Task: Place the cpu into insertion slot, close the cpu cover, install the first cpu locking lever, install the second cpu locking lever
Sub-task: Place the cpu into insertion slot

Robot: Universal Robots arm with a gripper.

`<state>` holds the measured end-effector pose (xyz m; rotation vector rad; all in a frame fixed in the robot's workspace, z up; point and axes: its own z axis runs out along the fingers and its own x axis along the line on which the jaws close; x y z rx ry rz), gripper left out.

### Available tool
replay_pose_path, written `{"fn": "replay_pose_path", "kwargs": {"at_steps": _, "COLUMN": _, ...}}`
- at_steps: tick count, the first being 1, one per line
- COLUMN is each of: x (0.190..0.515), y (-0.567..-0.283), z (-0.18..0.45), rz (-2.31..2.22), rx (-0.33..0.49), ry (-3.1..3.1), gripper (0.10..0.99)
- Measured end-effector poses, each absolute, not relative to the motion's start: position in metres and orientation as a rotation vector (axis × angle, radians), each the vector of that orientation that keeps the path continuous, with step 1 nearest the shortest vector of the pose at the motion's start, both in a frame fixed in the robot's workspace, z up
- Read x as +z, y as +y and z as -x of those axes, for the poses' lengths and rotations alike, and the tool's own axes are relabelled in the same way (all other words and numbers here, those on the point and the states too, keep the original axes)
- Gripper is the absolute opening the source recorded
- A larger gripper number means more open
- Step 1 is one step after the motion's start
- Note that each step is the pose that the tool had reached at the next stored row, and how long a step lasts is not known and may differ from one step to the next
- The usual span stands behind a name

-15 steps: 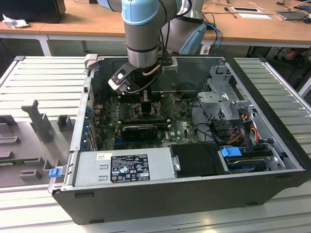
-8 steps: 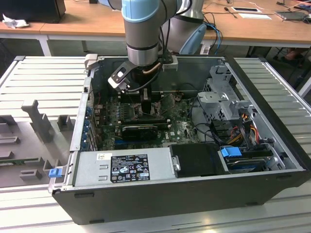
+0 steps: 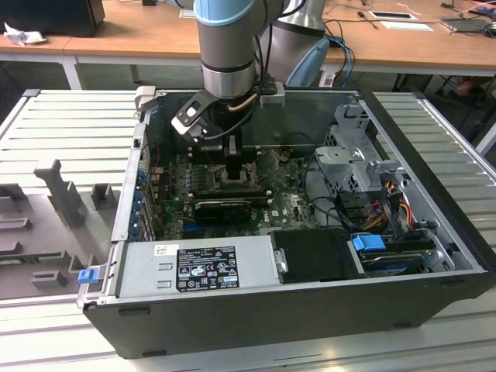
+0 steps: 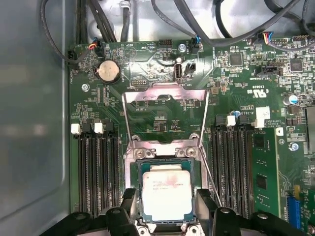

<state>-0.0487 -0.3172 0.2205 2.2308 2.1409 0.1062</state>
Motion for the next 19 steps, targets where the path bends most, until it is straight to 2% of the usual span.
{"fn": "replay_pose_path", "kwargs": {"at_steps": 2, "x": 0.2209, "y": -0.3174, "z": 0.0463, "rz": -2.234, "rx": 0.101, "ry": 2.143, "gripper": 0.455}}
{"fn": "replay_pose_path", "kwargs": {"at_steps": 3, "x": 0.221, "y": -0.3178, "z": 0.0443, "rz": -2.236, "rx": 0.097, "ry": 2.144, "gripper": 0.337}}
{"fn": "replay_pose_path", "kwargs": {"at_steps": 5, "x": 0.2209, "y": -0.3187, "z": 0.0439, "rz": -2.236, "rx": 0.096, "ry": 2.145, "gripper": 0.216}}
{"fn": "replay_pose_path", "kwargs": {"at_steps": 6, "x": 0.2209, "y": -0.3194, "z": 0.0439, "rz": -2.236, "rx": 0.096, "ry": 2.145, "gripper": 0.216}}
{"fn": "replay_pose_path", "kwargs": {"at_steps": 8, "x": 0.2214, "y": -0.3194, "z": 0.044, "rz": -2.236, "rx": 0.096, "ry": 2.145, "gripper": 0.106}}
{"fn": "replay_pose_path", "kwargs": {"at_steps": 19, "x": 0.2286, "y": -0.3194, "z": 0.0439, "rz": -2.236, "rx": 0.096, "ry": 2.145, "gripper": 0.106}}
